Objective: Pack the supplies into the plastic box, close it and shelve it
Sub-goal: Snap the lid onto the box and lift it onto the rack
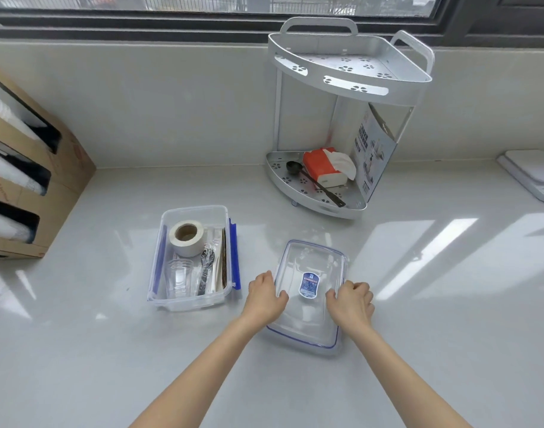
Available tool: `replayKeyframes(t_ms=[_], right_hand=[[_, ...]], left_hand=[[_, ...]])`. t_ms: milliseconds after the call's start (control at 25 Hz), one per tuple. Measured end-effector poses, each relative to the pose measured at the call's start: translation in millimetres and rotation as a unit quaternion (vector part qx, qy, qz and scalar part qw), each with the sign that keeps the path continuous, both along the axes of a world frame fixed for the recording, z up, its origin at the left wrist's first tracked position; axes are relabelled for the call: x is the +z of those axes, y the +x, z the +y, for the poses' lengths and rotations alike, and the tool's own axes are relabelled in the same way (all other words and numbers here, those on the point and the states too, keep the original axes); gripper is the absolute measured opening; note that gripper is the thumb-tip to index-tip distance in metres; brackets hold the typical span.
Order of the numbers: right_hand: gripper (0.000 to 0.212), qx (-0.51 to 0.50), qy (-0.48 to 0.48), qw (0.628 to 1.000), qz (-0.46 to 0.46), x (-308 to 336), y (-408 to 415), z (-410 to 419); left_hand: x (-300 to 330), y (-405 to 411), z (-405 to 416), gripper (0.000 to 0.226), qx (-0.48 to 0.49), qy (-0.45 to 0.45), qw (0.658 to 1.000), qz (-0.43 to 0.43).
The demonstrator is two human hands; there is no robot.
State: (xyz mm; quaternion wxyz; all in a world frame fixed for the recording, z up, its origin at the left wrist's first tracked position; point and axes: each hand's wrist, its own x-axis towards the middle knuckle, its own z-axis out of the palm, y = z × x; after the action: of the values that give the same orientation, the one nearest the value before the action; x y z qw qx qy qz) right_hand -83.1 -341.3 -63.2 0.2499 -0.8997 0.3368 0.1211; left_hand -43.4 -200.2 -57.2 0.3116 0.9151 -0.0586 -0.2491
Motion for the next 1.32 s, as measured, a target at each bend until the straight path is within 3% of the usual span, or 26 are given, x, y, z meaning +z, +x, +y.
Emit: replayKeyframes(t_ms=[200,320,480,640,800,1040,1320], right_hand=[[0.038,0.002,0.008,1.0,-0.013,-2,6,6],[0.035,-0.011,0.023,0.999,-0.03,-2,7,6],[0.035,-0.048,0.08,0.991,-0.094,2,4,5],[0.044,-0.066,0.103,0.978,-0.167,12,7,2],[0.039,-0.075,0.127,0.963,-0.227,27,20,6],[0.035,-0.023,0.166,0.949,-0.268,48,44,45],[0.034,0.059,0.194,0.945,-0.258,54,69,104]], left_hand=[[-1,0,2,0.04,0.004,0.005,1.0,0.015],[1,3,4,0.02,0.012,-0.006,1.0,0.025],[6,-1,5,0.041,0.031,-0.048,0.998,0.013],[16,-2,8,0.044,0.071,-0.112,0.99,-0.036],[34,7,23,0.041,0.095,-0.168,0.976,-0.096],[52,23,71,0.036,0.141,-0.204,0.952,-0.177],[48,29,136,0.035,0.233,-0.196,0.934,-0.185]])
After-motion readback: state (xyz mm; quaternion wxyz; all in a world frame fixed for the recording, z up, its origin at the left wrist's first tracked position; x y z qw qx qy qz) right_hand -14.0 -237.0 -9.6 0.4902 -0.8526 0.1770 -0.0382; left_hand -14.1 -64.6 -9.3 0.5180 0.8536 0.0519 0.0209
